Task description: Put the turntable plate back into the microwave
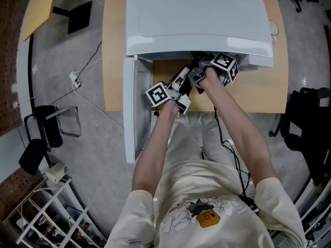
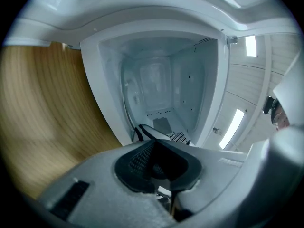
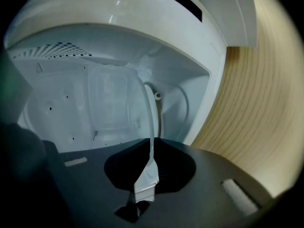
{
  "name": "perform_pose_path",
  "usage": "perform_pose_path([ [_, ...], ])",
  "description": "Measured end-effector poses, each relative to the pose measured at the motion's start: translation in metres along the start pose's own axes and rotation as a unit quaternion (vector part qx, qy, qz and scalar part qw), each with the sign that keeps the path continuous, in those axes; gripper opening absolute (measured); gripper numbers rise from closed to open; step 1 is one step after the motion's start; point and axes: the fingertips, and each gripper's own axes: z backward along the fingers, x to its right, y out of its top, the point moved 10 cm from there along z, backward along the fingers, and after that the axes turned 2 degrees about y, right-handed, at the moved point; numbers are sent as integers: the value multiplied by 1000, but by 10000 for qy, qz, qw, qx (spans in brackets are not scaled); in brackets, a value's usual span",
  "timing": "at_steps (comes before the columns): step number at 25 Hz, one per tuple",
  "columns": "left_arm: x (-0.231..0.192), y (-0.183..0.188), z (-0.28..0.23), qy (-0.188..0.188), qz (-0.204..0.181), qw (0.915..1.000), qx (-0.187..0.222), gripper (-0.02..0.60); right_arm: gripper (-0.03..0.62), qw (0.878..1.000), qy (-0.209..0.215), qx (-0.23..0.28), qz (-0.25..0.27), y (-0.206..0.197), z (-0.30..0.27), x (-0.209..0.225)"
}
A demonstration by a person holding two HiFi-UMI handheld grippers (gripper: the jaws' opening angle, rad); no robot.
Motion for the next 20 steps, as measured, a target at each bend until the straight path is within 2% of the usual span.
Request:
perform_pose_path([
  [3,7,-3,-1,-93,487,9986,164,-3,20,9999,-37,108,119,1,-2,-3],
  [6,4,0,2,-15,333,9994,126,-3,53,9998,-82,116,143,1,2,-3],
  [9,9,-3,1,-136,672,9973,276,-3,54,9998,-19,179,77,0,9,0],
  [13,6,-3,3,-66,571,9978,322,-3,38,9998,96,172,98,1,16,4],
  [18,10,-10,2,-102,737,9964,403,-3,37,9988,300,-111,374,-6,26,3],
  [20,11,-11,4,-93,713,9965,434,-3,37,9961,362,-238,770,-8,31,2],
])
